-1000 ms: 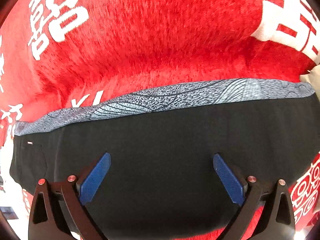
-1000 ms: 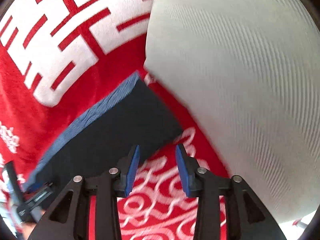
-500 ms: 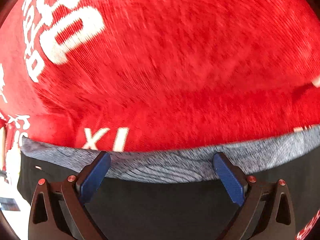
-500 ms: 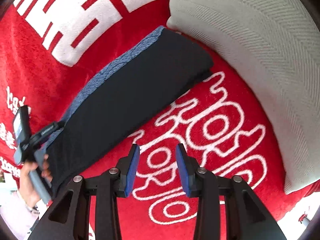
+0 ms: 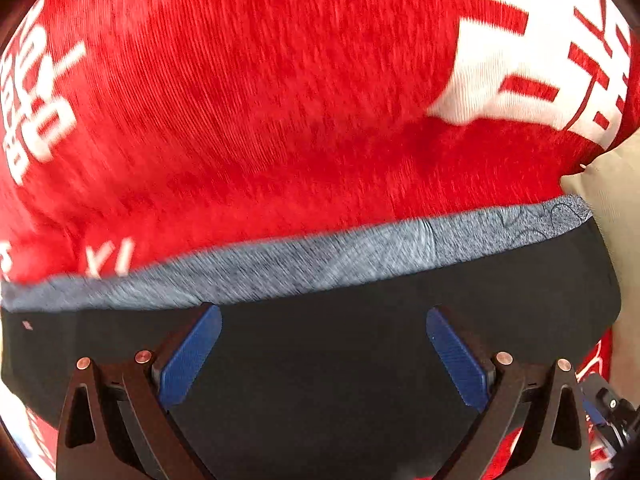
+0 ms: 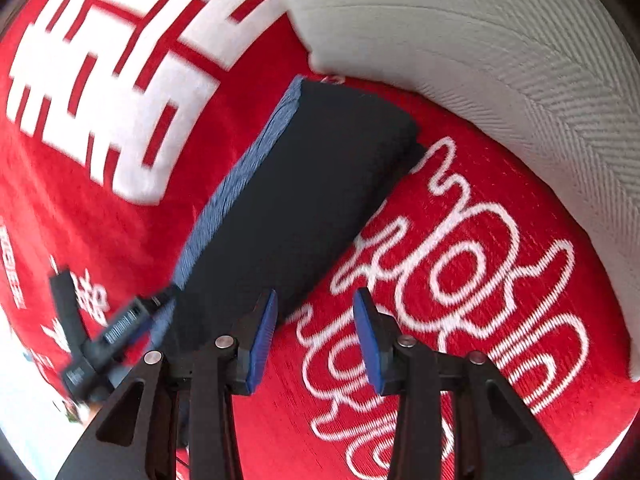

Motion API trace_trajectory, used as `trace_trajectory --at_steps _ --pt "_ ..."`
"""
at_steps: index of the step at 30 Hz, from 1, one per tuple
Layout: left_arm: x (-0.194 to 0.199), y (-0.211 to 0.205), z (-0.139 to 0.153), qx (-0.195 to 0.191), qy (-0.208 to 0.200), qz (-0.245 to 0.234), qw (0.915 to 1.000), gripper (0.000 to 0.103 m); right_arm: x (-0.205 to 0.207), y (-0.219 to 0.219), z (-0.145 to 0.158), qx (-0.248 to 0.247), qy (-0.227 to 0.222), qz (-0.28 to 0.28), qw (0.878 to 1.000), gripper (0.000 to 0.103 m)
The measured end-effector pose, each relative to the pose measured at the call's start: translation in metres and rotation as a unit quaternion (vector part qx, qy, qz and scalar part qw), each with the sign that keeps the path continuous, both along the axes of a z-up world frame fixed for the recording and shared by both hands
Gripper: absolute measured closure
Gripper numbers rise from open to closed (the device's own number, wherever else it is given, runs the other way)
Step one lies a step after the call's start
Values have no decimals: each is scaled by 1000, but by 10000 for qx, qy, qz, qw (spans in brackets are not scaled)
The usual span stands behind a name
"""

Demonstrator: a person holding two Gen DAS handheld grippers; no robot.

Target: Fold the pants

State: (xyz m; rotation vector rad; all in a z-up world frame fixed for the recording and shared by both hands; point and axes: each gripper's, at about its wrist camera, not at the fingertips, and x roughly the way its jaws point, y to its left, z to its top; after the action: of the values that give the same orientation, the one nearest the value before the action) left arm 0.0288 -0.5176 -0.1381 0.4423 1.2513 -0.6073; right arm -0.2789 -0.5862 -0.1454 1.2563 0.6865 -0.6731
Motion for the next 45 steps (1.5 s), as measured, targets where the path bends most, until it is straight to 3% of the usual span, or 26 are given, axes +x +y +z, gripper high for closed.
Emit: trace_trajectory --at_steps 9,14,16,18,19,20,21,22,27,33,37,40,45 --pt "-24 8 14 75 -166 269 9995 0 -4 -17 -30 159 -1016 -542 9932 59" --pt "-19 21 13 6 -298 155 9994 1 11 -26 -30 -23 -1227 -489 9912 54" --pt "-7 5 13 53 -409 62 9991 12 20 -30 -29 -19 -1282 -381 9910 54" --pt "2 -4 13 80 -379 62 9992 29 26 -34 -29 163 -1323 -375 9904 58" --pt "7 -8 9 57 -308 85 9995 34 28 -36 -29 214 -1324 -363 9903 68" --pt "11 -11 3 96 -268 108 9995 47 29 -37 -29 242 -1305 -333 9906 79" --pt "13 -15 -1 150 -238 121 9995 59 33 -38 -28 260 -1253 -247 9915 83" --pt "13 -17 -12 224 -133 138 9996 61 35 -39 -28 248 -1167 -157 9927 85" --pt "-10 -22 -14 305 -728 -53 9969 61 45 -40 -22 64 -1026 81 9947 87" --pt "-35 4 19 72 -574 -8 9983 61 48 -38 -13 2 -1047 165 9944 88" --pt "-71 20 0 271 -309 -145 9990 60 53 -37 -1 -145 -1021 292 9942 88" --pt "-89 31 -5 107 -766 -215 9968 61 67 -26 25 -592 -886 617 9924 89" --pt "-88 39 -2 -108 -668 -191 9975 61 100 7 78 -1466 -667 1409 9768 89"
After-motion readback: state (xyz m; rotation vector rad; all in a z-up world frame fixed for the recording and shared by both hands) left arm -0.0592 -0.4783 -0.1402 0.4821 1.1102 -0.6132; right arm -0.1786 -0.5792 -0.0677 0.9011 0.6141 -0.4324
